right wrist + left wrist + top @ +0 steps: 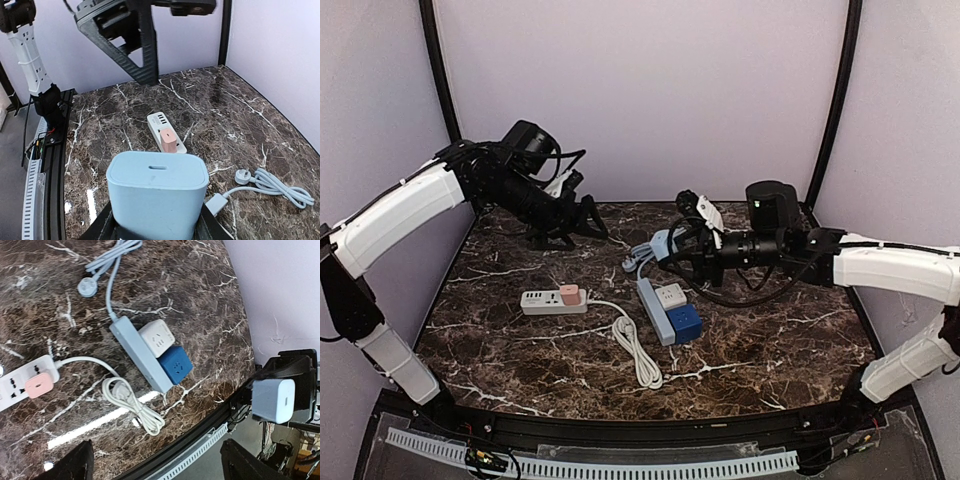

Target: Insert the plug

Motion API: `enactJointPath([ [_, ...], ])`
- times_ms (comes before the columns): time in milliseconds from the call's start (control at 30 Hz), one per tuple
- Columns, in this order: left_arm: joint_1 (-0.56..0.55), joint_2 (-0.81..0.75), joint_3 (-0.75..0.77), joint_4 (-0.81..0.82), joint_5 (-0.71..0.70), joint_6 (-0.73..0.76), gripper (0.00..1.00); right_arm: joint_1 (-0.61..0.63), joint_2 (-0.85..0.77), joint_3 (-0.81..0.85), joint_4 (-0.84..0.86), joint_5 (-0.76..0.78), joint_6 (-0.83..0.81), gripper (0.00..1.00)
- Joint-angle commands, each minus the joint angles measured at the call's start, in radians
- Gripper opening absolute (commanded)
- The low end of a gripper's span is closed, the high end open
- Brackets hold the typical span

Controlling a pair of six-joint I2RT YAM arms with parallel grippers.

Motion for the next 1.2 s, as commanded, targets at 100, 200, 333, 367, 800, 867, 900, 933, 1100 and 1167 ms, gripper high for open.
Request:
enactJointPath([
  [100,-0.078,0.031,0.045,0.090,0.047,-0.058,0.86,0.063,0.016,0.016,-0.026,0.037,-0.071,0.00],
  [200,-0.095,0.036,0.046,0.107,0.050,-0.071,0.84,0.080,0.013,0.015,-0.037,0.045,-0.077,0.00],
  [333,-0.117,0.037,0.048,0.115,0.054,-0.081,0.84,0.092,0.012,0.010,-0.047,0.081,-0.081,0.00],
  [367,-0.122,0.037,0.048,0.115,0.054,-0.090,0.84,0.093,0.012,0.010,-0.065,0.088,-0.080,0.00],
  [800,-0.238,0.134,0.118,0.132,0.057,-0.119,0.79,0.128,0.003,0.026,-0.149,0.104,-0.112,0.00],
  [867,-0.246,0.148,0.121,0.133,0.056,-0.122,0.77,0.137,-0.003,0.023,-0.153,0.110,-0.124,0.00],
  [900,-0.249,0.152,0.123,0.133,0.057,-0.125,0.76,0.139,-0.005,0.021,-0.156,0.113,-0.128,0.00],
  [933,-0.252,0.160,0.126,0.134,0.062,-0.125,0.75,0.139,-0.008,0.022,-0.156,0.116,-0.128,0.00],
  [1100,-0.258,0.171,0.129,0.134,0.091,-0.122,0.70,0.143,-0.007,0.024,-0.156,0.121,-0.122,0.00],
  [1167,-0.258,0.173,0.129,0.133,0.114,-0.118,0.68,0.144,-0.006,0.024,-0.156,0.127,-0.124,0.00],
])
